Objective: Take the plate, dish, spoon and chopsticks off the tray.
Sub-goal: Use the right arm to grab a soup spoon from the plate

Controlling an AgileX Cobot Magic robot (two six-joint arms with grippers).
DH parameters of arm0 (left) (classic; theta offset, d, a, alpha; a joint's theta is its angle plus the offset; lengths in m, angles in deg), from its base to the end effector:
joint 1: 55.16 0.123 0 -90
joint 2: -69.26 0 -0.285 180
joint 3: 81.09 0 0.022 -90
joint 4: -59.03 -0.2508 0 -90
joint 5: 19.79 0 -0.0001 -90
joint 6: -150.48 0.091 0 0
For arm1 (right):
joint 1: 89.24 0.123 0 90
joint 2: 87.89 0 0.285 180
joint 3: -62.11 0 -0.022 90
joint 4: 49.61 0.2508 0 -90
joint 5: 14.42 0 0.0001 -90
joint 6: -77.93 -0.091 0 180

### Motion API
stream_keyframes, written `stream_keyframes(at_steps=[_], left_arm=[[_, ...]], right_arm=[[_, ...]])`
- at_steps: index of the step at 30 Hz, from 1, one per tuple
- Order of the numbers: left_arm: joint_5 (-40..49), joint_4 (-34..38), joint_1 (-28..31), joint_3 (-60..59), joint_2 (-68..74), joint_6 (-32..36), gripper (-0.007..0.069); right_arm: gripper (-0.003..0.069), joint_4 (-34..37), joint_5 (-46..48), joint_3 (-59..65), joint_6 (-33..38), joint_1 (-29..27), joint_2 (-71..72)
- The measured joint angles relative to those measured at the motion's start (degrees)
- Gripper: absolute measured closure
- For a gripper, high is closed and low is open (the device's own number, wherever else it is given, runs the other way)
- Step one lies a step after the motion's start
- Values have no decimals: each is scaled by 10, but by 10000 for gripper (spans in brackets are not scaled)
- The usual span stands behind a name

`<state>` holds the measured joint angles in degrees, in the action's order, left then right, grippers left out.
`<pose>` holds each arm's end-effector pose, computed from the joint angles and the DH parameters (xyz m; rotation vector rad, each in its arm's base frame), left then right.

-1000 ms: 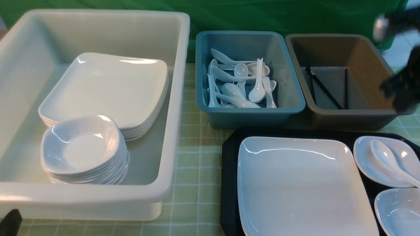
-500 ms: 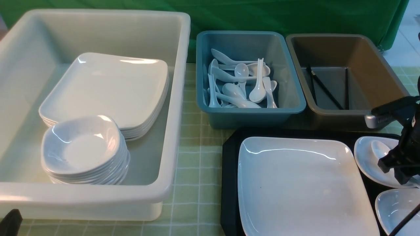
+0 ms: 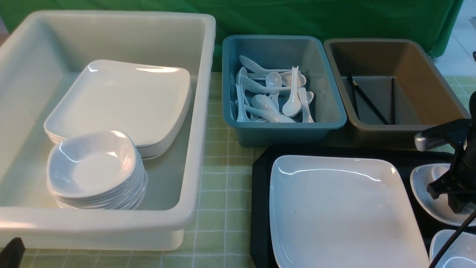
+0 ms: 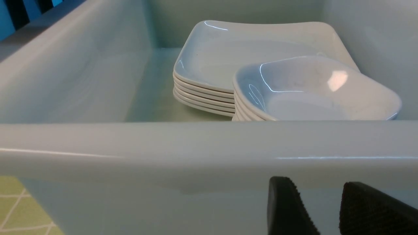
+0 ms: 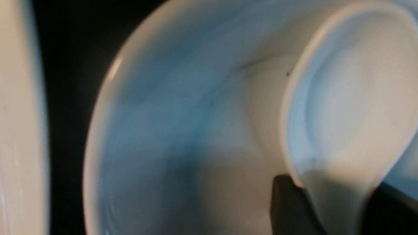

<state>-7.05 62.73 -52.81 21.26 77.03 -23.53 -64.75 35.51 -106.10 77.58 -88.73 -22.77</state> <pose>0.0559 0.0010 0.1905 0.0110 1.7130 0.0491 0.3411 -0.0152 0.1605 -0.2563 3.0541 -0.3177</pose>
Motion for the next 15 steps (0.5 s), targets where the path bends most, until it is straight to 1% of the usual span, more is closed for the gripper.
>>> stream_keyframes(at_steps=[5, 10, 15], left_arm=[[0, 0, 0, 0, 0, 1, 397], [0, 0, 0, 0, 0, 2, 397], [0, 0, 0, 0, 0, 2, 397]], right_arm=[[430, 1, 0, 0, 0, -1, 7], [430, 4, 2, 1, 0, -2, 54], [431, 69, 23, 1, 9, 10, 150]])
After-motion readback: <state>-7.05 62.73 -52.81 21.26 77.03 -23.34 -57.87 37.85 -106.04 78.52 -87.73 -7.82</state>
